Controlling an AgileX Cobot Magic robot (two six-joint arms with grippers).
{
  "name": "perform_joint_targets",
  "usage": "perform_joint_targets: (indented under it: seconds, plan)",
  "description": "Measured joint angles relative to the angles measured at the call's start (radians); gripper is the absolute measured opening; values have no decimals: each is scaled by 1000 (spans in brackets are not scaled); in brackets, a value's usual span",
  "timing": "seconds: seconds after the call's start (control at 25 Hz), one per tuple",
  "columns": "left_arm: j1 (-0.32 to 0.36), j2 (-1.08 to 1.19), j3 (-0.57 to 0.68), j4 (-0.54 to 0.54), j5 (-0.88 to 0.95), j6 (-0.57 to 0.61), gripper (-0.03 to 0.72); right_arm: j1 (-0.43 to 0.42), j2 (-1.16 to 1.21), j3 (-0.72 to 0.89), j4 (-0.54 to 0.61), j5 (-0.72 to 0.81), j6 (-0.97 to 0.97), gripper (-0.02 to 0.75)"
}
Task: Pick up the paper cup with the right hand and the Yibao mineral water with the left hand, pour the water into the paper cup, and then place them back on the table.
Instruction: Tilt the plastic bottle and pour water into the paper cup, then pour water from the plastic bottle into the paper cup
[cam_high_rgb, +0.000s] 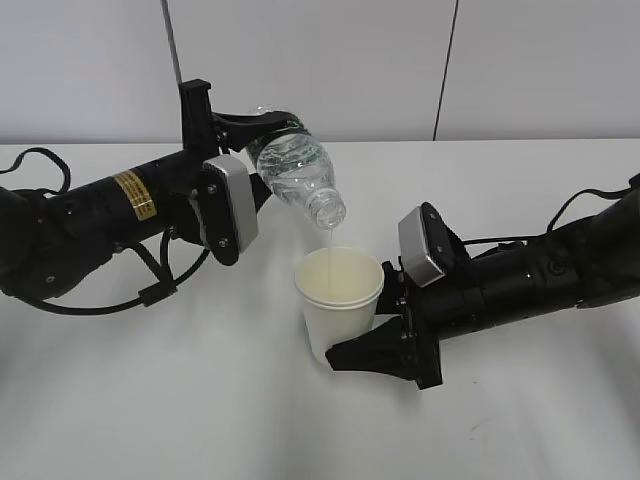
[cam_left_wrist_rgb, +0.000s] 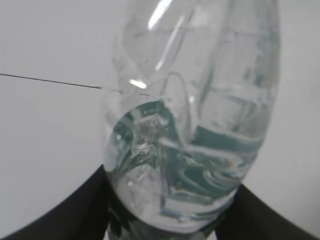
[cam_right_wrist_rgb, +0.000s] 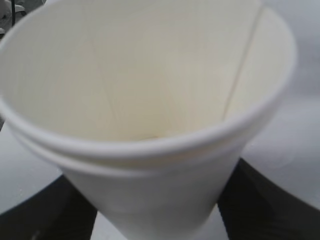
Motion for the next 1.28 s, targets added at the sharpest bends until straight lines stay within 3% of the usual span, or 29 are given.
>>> perform_joint_targets:
  seconds: [0.56,1.28]
  plan:
    - [0,0,0,-1,-10,91,375,0,0,0,-5,43,2,526]
    - [0,0,0,-12,-15,98,375,0,0,0,-54,33,4,525]
